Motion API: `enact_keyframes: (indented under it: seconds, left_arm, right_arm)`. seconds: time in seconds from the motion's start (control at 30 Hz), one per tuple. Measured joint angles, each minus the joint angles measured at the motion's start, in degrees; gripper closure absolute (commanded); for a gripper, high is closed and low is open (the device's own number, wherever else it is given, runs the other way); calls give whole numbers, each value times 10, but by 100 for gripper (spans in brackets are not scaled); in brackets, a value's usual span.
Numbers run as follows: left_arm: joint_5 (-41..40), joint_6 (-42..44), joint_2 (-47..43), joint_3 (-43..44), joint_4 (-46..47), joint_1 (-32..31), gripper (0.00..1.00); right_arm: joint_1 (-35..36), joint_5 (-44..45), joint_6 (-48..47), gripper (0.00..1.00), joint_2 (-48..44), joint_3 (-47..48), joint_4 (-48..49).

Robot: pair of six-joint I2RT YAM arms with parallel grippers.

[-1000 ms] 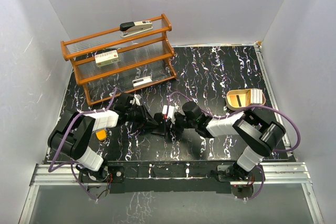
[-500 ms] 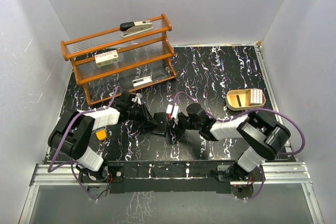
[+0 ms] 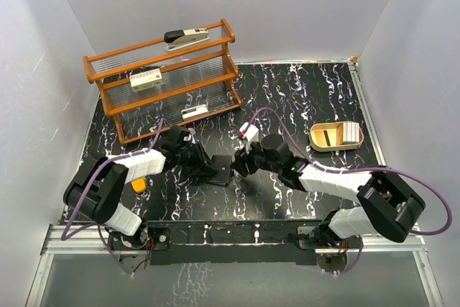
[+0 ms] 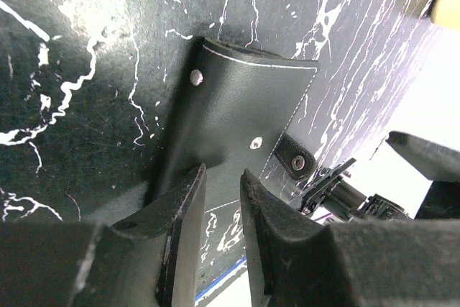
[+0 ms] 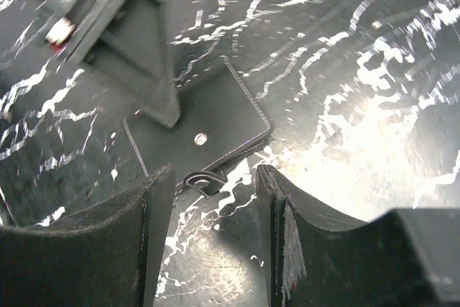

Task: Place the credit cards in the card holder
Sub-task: Close the card holder at the center of the board.

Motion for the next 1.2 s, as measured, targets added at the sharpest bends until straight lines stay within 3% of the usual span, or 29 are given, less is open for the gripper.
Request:
enact_keyframes:
  seconds: [0.2, 0.53, 0.77, 1.2]
  left_arm:
    - [-22, -24, -30, -11, -4, -10, 65]
    - [-108, 32, -49, 51, -107, -11, 57]
    - [-120, 68, -5, 60, -122, -11, 58]
    - [-9, -5, 2, -17, 14, -10, 70]
  right_arm:
    - [-1, 81, 151, 55, 10, 59, -86]
    - [-1, 81, 368, 53, 31, 62, -107]
    - [-1, 66, 434, 54, 61, 54, -94]
    - [-1, 60, 466, 64, 73, 37, -81]
